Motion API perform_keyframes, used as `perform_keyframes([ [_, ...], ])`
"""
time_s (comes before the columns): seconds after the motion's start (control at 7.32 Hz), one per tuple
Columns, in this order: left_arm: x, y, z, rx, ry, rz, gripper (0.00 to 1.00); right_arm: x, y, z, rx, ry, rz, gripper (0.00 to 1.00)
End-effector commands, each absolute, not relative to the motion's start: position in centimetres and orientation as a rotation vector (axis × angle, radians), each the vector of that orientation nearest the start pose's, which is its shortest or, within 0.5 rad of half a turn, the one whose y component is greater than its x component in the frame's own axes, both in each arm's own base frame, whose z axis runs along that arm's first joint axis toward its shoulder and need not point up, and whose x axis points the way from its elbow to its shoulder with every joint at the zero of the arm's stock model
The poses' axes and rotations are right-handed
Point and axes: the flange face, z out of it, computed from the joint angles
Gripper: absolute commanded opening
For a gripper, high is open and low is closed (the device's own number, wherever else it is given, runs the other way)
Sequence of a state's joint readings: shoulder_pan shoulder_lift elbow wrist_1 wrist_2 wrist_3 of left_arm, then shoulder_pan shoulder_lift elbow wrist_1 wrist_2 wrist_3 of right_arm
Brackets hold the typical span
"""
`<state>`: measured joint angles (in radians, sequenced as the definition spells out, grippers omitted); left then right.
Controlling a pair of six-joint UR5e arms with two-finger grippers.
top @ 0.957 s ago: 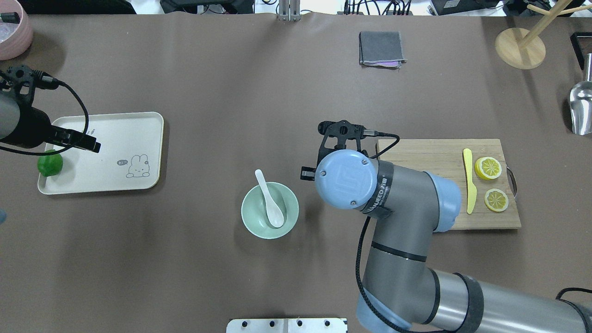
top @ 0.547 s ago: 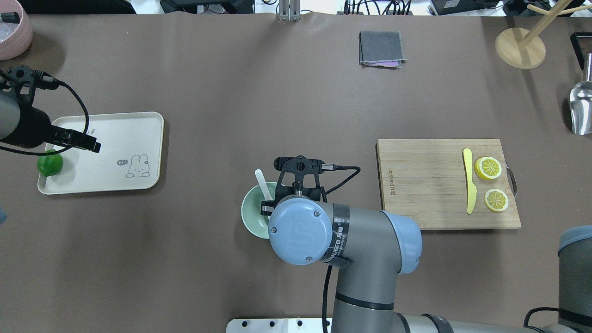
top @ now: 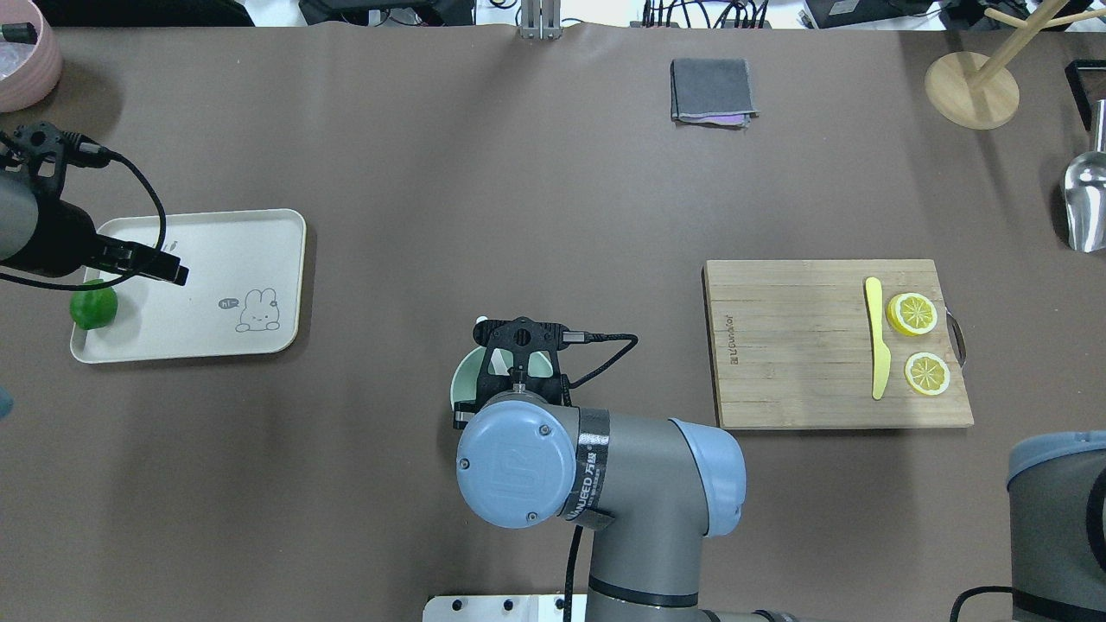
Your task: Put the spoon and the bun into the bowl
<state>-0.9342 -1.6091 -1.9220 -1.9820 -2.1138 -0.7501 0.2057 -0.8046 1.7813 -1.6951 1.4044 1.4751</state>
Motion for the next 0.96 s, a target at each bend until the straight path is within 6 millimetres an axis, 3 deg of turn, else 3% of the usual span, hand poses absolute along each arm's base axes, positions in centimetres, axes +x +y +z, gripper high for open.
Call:
perform_keyframes([
  [0.0,23.8,-45.9,42.7,0.273,0.894,0.112,0.98,-60.9,-27.9,12.3,0.277,-0.838,0.188,0.99],
  [0.27,23.7,-45.9,42.9,0.275,0.895,0.113,0.98,-60.1,-28.6,11.3,0.276,-0.88,0.19,1.0],
  [0.41,23.5,-45.7,43.2,0.269,0.889,0.114,0.99,-58.8,-30.7,11.3,0.21,-0.892,0.184,1.0],
  [0.55,23.1,-45.5,43.3,0.264,0.892,0.125,0.99,-56.4,-34.3,11.7,0.104,-0.907,0.163,1.0],
  [0.68,22.6,-45.6,43.0,0.248,0.916,0.127,1.0,-54.0,-37.7,13.7,0.077,-0.891,0.123,1.0],
  [0.82,18.6,-46.6,44.4,0.272,0.887,0.083,1.0,-51.6,-40.4,16.8,0.116,-0.847,0.086,1.0],
])
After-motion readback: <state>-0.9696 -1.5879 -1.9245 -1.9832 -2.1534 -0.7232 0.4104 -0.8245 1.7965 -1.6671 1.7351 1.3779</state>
